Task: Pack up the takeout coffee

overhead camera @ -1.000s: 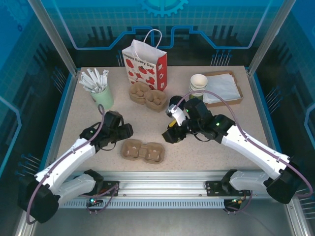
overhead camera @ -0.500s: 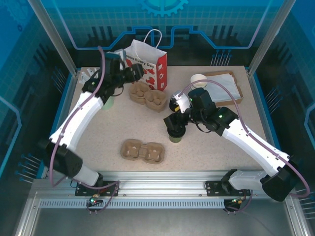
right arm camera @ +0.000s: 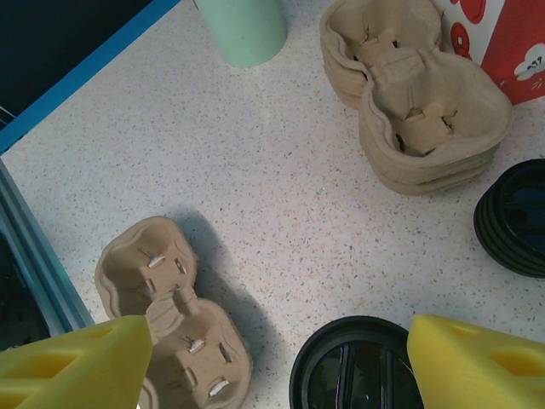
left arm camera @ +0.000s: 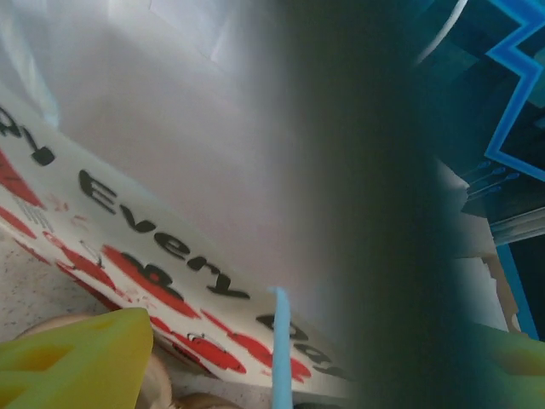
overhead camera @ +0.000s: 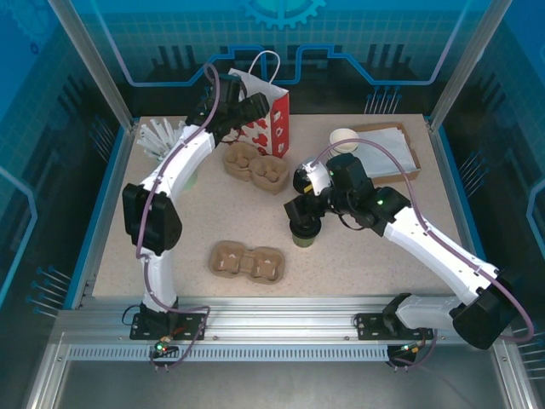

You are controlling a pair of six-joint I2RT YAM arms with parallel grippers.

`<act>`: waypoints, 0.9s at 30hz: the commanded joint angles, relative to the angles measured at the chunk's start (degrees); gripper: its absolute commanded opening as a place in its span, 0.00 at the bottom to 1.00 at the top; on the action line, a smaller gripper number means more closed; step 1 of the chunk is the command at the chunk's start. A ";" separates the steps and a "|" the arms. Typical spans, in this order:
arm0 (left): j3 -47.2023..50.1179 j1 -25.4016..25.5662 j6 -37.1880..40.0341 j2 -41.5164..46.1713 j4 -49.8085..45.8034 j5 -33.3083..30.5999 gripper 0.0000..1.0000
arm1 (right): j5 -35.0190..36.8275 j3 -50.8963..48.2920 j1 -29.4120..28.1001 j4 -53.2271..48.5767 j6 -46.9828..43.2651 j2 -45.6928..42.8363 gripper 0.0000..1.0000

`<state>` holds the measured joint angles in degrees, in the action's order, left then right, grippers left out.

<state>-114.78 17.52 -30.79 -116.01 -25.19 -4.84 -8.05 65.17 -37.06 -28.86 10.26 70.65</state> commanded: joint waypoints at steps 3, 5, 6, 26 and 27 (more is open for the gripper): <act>-5.72 -1.07 -3.17 -2.81 -0.69 -0.64 0.77 | -1.43 -1.85 0.67 1.88 1.21 0.42 0.81; -6.42 -1.38 -3.70 -3.71 -0.66 -0.86 0.72 | -1.40 -2.13 0.67 1.97 1.16 0.46 0.81; -6.80 -1.43 -3.85 -4.08 -0.82 -0.87 0.70 | -1.31 -2.22 0.73 1.97 1.12 0.49 0.81; -8.12 -1.52 -2.89 -5.37 -1.72 -1.44 0.26 | -2.44 -3.77 2.25 2.58 0.81 1.06 0.81; -8.12 -1.52 -2.75 -5.21 -1.72 -1.68 0.25 | -2.45 -3.82 2.26 2.59 0.81 1.06 0.81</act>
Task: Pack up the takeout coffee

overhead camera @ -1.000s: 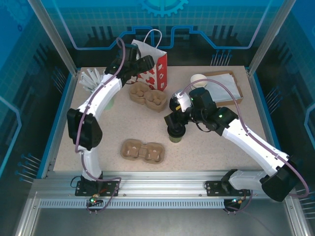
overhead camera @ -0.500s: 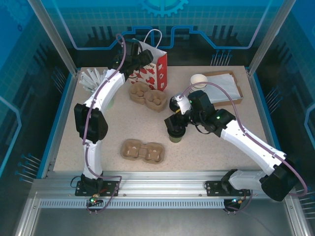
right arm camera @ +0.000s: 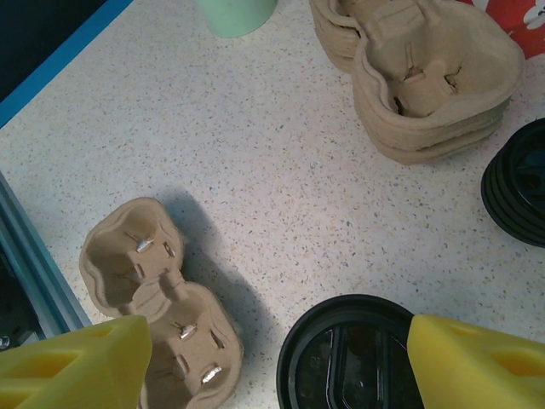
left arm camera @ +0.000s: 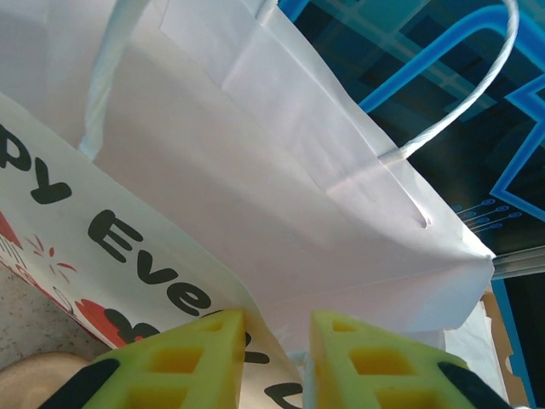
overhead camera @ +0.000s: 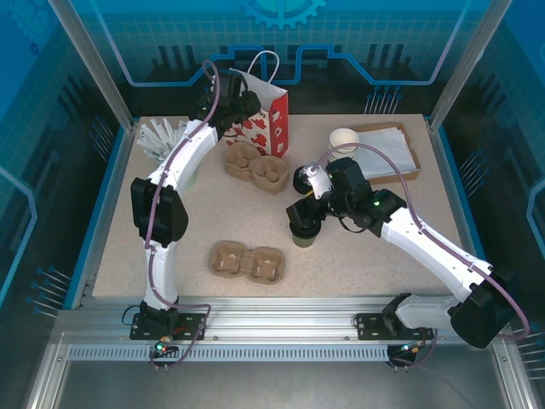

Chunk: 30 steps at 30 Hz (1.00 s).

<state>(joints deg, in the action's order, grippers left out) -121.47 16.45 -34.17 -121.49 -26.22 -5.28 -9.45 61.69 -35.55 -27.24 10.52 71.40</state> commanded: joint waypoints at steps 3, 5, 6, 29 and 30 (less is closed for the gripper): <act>-1.48 -0.50 1.12 0.60 -0.59 -1.89 0.22 | -1.16 -0.43 0.76 0.83 0.55 0.29 0.81; -1.70 -0.53 1.58 0.97 -0.46 -2.62 0.18 | -1.16 -0.39 0.84 0.83 0.55 0.30 0.81; -1.94 -0.54 1.85 1.04 -0.50 -2.95 0.17 | -1.18 -0.43 0.83 0.89 0.55 0.40 0.81; -14.04 -1.11 16.35 12.60 -4.24 -0.79 0.00 | 1.89 5.16 3.11 -5.55 -1.95 -5.83 0.81; -14.29 -1.07 17.22 13.57 -5.09 0.27 0.00 | 2.21 5.92 3.53 -6.20 -2.19 -6.37 0.81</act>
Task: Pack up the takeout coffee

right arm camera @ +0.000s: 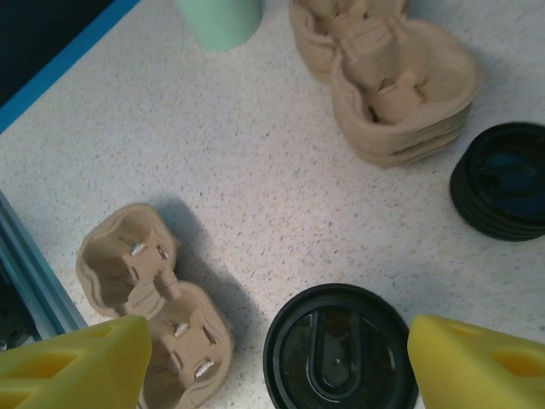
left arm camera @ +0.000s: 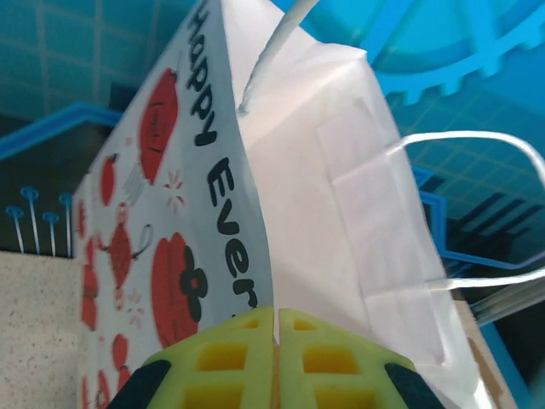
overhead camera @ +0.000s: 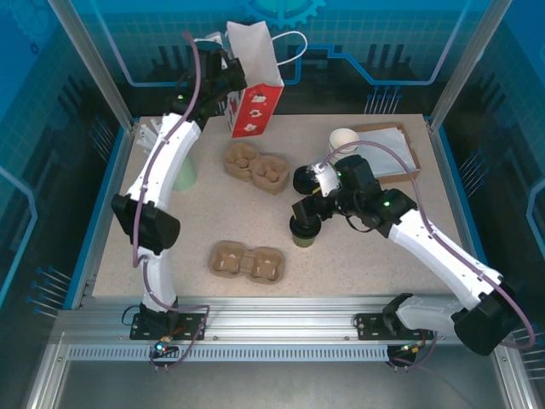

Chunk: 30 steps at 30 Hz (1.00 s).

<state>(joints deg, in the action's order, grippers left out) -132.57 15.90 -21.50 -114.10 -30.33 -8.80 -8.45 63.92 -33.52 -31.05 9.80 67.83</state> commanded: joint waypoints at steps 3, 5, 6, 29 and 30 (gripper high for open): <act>-4.02 -0.53 7.50 9.93 -5.50 7.60 0.00 | 2.11 5.82 2.94 -4.48 -2.37 -4.97 0.81; -3.79 -0.52 8.88 12.70 -9.55 10.17 0.00 | 2.25 6.94 4.00 -5.69 -2.98 -6.35 0.81; -3.55 -0.52 9.08 13.97 -11.47 11.04 0.00 | 2.21 7.37 4.43 -6.24 -3.15 -6.82 0.81; 21.79 -0.61 38.24 37.31 -45.70 19.22 0.00 | -4.41 -1.19 6.26 -0.67 0.27 -9.70 0.82; 21.35 -0.61 38.79 36.87 -46.52 18.97 0.00 | -5.25 -1.34 6.27 0.24 0.86 -8.67 0.82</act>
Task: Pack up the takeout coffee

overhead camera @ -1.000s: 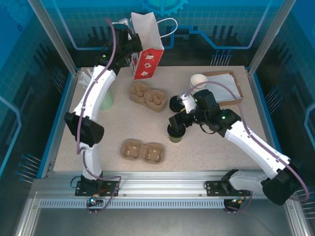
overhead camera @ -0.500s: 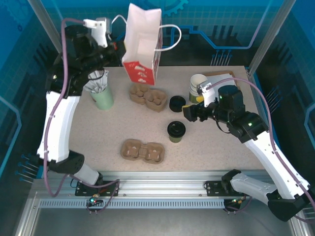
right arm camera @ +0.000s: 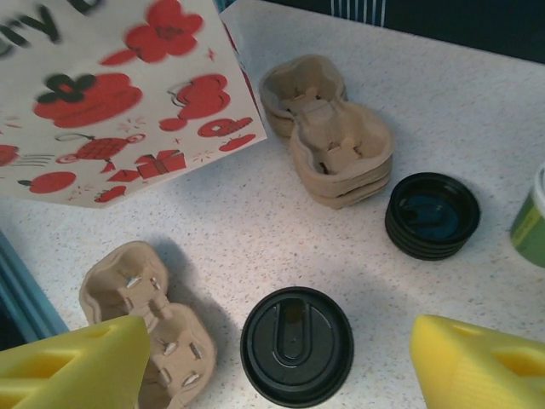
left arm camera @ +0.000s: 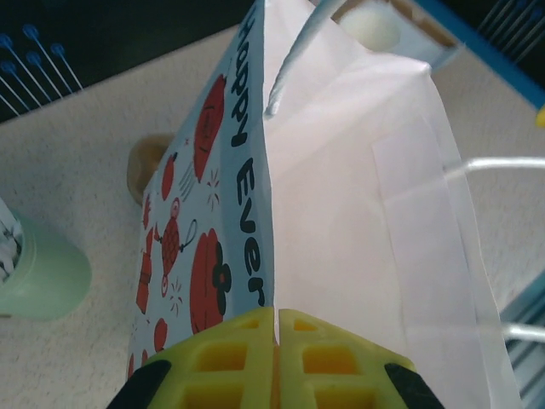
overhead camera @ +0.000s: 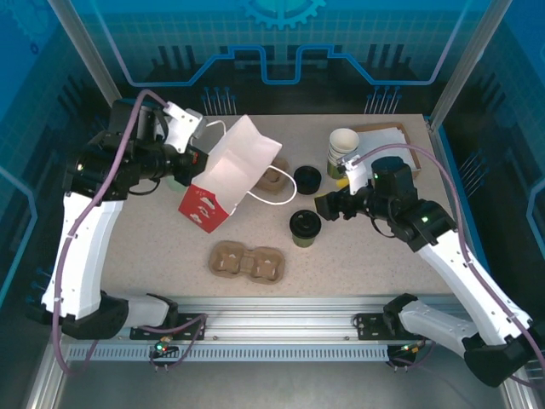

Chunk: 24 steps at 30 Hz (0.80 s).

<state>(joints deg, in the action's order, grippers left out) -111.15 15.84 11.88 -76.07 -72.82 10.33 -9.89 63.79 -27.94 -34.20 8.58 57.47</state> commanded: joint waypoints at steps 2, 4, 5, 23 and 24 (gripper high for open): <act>-0.73 -0.54 6.21 -1.60 -4.91 -0.88 0.00 | -4.89 -0.68 0.62 5.18 3.28 5.30 0.82; -0.73 -0.61 6.71 -1.38 -5.14 -1.94 0.00 | -4.17 0.16 0.14 7.12 3.81 9.50 0.82; -0.73 -0.63 7.15 -1.36 -5.53 -2.72 0.00 | -3.16 0.97 -0.31 7.76 3.84 11.93 0.82; 7.59 -2.29 9.04 3.50 -1.97 -11.88 0.00 | 6.24 17.61 -5.18 9.27 0.93 47.10 0.82; 8.29 -2.45 9.12 3.94 -1.30 -11.92 0.00 | 6.40 18.36 -5.27 9.11 1.00 48.41 0.82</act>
<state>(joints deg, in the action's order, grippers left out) -104.44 14.02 20.10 -74.17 -76.84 -0.30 -4.25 79.05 -32.25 -24.82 10.39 103.20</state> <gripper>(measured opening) 0.067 0.821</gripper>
